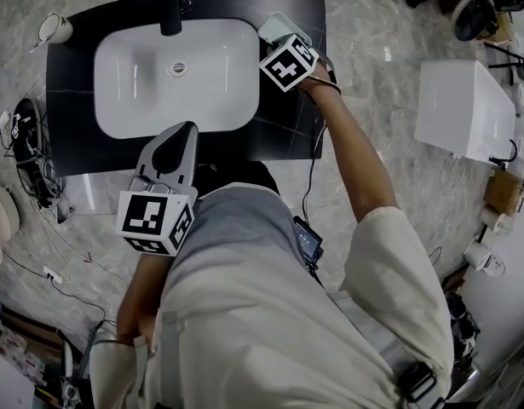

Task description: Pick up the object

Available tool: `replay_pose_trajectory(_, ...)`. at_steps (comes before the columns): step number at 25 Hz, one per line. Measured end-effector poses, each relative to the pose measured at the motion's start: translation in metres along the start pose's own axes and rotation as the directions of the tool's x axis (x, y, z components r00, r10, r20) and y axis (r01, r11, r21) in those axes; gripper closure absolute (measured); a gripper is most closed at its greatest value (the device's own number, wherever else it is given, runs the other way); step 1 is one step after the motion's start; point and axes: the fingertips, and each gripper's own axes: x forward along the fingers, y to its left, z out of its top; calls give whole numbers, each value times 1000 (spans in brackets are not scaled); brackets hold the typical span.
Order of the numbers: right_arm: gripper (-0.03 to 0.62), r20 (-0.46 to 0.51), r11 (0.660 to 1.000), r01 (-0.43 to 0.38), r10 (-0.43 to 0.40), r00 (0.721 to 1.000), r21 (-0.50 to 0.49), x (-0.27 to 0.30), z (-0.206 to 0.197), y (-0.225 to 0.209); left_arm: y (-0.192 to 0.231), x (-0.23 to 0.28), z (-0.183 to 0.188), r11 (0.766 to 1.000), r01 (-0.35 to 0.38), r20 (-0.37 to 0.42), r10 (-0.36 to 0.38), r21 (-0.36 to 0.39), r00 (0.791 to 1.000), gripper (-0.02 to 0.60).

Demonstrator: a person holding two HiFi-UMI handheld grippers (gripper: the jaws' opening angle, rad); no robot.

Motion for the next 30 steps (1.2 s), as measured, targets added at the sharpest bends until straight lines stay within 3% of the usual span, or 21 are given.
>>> replay_pose_trajectory(23, 579, 48, 995, 3, -8, 999, 103, -41, -18, 38, -15, -17, 3, 998, 53, 40, -54, 24, 998, 575)
replay_pose_trajectory(30, 579, 62, 987, 35, -46, 997, 158, -56, -26, 44, -21, -22, 3, 997, 73, 53, -74, 30, 996, 575)
